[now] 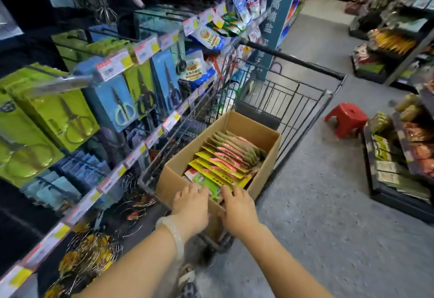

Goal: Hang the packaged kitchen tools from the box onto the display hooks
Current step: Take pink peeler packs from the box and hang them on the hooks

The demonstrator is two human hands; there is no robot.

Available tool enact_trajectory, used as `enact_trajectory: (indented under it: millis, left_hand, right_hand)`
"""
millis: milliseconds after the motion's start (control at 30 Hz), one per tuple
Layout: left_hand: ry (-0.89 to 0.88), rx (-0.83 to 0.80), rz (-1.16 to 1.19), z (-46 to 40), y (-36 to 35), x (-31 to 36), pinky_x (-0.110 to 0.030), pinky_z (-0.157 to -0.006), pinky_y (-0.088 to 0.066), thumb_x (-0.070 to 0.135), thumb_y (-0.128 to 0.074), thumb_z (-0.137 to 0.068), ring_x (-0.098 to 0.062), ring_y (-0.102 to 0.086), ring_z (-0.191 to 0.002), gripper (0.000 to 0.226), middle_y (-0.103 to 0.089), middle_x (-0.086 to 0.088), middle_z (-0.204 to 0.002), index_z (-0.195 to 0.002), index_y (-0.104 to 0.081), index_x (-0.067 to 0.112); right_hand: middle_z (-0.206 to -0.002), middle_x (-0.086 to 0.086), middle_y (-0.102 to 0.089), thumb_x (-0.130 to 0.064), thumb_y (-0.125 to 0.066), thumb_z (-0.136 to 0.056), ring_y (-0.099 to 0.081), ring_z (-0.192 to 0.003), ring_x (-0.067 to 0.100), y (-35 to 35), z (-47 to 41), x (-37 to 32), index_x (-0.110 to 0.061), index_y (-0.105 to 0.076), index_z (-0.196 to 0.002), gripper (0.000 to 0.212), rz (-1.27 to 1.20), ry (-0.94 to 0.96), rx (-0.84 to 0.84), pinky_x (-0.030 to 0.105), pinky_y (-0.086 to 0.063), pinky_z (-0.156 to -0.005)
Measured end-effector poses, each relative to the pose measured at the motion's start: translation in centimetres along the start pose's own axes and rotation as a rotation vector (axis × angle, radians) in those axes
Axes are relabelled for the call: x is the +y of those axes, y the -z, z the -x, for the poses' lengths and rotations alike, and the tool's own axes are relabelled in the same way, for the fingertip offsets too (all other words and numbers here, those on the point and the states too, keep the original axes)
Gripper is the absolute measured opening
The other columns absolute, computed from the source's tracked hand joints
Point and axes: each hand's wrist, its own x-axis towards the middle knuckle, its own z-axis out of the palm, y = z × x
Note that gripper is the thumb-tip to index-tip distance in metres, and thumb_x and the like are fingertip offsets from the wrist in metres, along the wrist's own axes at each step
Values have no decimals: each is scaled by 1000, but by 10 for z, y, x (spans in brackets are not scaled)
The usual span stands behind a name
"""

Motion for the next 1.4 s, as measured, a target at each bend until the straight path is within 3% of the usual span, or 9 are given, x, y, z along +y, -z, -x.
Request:
enact_trajectory:
  millis: [267,467,700,833,933,1100,1400]
  left_hand:
    - [-20,-31,20,-107,32,-10,-43,-108,-29,40,-57,-90,-29,-28,-136,61,-30,-9,-146,-141,-30,19]
    - [18,-97,34,-148,29,-15,-42,-111,-26,38,-57,-91,-30,-24,-140,69,-23,-11,-152,-147,-21,17]
    - [162,-176,125,-190,13,-8,-39,-108,-32,31,-60,-89,-30,-31,-134,69,-29,-9,-145,-146,-22,20]
    - [299,-259,214,-220,6,17,-41,-114,-24,34,-60,-90,-31,-18,-142,73,-18,-13,-154,-147,-20,16]
    - [346,-279,251,-244,4,40,-41,-113,-27,35,-58,-90,-31,-21,-141,74,-20,-13,-153,-149,-16,18]
    - [426,-280,307,-282,0,73,-39,-112,-27,42,-55,-91,-29,-19,-143,75,-16,-8,-156,-151,-15,19]
    - [534,-305,370,-317,-5,78,-40,-113,-27,39,-55,-92,-30,-22,-142,73,-17,-11,-156,-151,-16,19]
  right_hand:
    - [-147,14,-28,-37,-54,-91,-29,-135,32,22,-104,15,-17,-23,-146,66,16,-32,-73,40,-27,-109]
    - [-147,12,-30,-33,-58,-89,-29,-135,33,19,-152,31,-18,-24,-145,68,-24,-29,-161,40,-28,-110]
    - [-142,12,-35,-28,-57,-88,-35,-129,32,16,-219,62,-19,-29,-143,63,-46,64,-222,39,-33,-103]
    - [-144,12,-33,-29,-57,-87,-33,-132,33,19,-260,97,-21,-27,-146,66,-64,128,-296,42,-34,-106]
    - [-143,13,-36,-30,-56,-89,-36,-130,33,29,-294,134,-16,-27,-145,65,-64,140,-298,40,-34,-104]
    - [-143,13,-37,-30,-60,-85,-38,-130,33,32,-345,199,-16,-29,-144,67,-119,48,-375,37,-32,-107]
    - [-136,14,-41,-54,-51,-86,-41,-124,34,-4,-408,241,-14,-33,-138,68,-235,-189,-563,44,-32,-108]
